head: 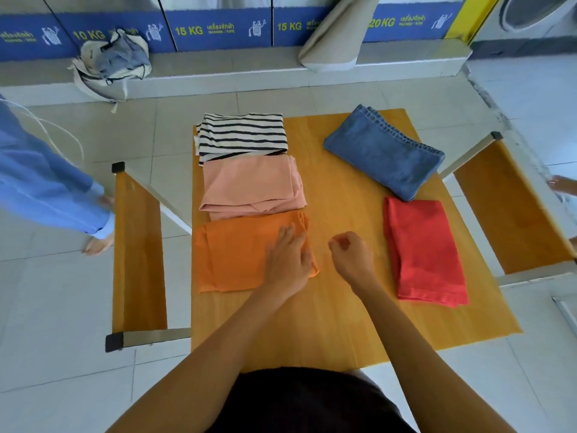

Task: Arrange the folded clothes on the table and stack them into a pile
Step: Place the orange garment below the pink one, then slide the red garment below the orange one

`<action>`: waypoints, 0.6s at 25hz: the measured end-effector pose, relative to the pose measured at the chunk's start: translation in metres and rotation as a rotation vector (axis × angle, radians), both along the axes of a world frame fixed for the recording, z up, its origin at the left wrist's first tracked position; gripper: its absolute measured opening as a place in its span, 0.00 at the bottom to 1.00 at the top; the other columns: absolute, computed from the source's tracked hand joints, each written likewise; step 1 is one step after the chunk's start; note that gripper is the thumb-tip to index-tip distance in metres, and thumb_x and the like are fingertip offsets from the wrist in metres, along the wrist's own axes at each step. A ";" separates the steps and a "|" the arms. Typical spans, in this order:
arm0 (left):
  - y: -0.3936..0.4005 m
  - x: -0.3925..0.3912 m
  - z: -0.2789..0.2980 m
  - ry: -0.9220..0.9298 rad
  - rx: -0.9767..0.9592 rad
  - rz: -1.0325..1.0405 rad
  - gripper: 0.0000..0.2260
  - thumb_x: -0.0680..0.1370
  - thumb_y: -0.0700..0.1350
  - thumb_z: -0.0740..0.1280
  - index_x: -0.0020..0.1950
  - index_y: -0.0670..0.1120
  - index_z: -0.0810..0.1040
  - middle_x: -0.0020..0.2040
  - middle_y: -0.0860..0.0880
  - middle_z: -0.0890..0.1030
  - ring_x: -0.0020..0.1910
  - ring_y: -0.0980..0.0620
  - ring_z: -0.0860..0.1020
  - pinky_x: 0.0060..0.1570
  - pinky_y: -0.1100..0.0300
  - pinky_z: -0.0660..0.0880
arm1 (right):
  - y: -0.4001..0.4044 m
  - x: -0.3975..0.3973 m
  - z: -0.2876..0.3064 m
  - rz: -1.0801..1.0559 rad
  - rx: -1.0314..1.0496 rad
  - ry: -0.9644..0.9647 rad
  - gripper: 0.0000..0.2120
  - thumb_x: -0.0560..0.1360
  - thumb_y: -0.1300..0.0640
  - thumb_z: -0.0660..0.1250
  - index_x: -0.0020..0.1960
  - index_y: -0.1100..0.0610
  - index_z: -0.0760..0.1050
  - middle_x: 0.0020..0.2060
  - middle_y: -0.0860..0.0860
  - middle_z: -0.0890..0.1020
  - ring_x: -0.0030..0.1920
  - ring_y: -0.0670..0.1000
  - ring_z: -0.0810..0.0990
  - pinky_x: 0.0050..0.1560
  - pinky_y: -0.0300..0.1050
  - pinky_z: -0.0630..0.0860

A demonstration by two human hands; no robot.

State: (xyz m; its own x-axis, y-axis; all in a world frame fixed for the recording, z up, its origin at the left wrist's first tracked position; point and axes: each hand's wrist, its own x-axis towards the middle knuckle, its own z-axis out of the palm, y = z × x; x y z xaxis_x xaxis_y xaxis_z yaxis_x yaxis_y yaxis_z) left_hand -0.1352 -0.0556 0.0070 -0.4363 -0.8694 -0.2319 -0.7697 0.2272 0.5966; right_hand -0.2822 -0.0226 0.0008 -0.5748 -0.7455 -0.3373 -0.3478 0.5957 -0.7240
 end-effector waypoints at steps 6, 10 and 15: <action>0.013 -0.041 0.008 0.083 -0.061 -0.195 0.14 0.80 0.41 0.58 0.63 0.42 0.77 0.64 0.41 0.76 0.71 0.44 0.68 0.65 0.50 0.68 | 0.048 -0.057 0.017 -0.146 -0.046 0.112 0.09 0.76 0.55 0.66 0.52 0.57 0.81 0.48 0.53 0.84 0.52 0.56 0.81 0.49 0.46 0.74; 0.015 -0.072 0.010 0.111 0.023 -0.214 0.13 0.80 0.39 0.58 0.58 0.38 0.79 0.61 0.39 0.78 0.61 0.41 0.76 0.60 0.54 0.71 | 0.075 -0.110 0.010 -0.247 0.200 0.381 0.18 0.77 0.49 0.63 0.63 0.56 0.75 0.66 0.59 0.73 0.68 0.63 0.66 0.66 0.61 0.65; 0.029 -0.126 0.011 0.117 0.267 -0.075 0.17 0.81 0.46 0.59 0.68 0.45 0.75 0.66 0.45 0.78 0.61 0.46 0.78 0.60 0.54 0.74 | 0.089 -0.147 -0.008 -0.254 0.411 0.276 0.42 0.73 0.37 0.67 0.76 0.57 0.55 0.72 0.62 0.64 0.72 0.65 0.61 0.71 0.64 0.60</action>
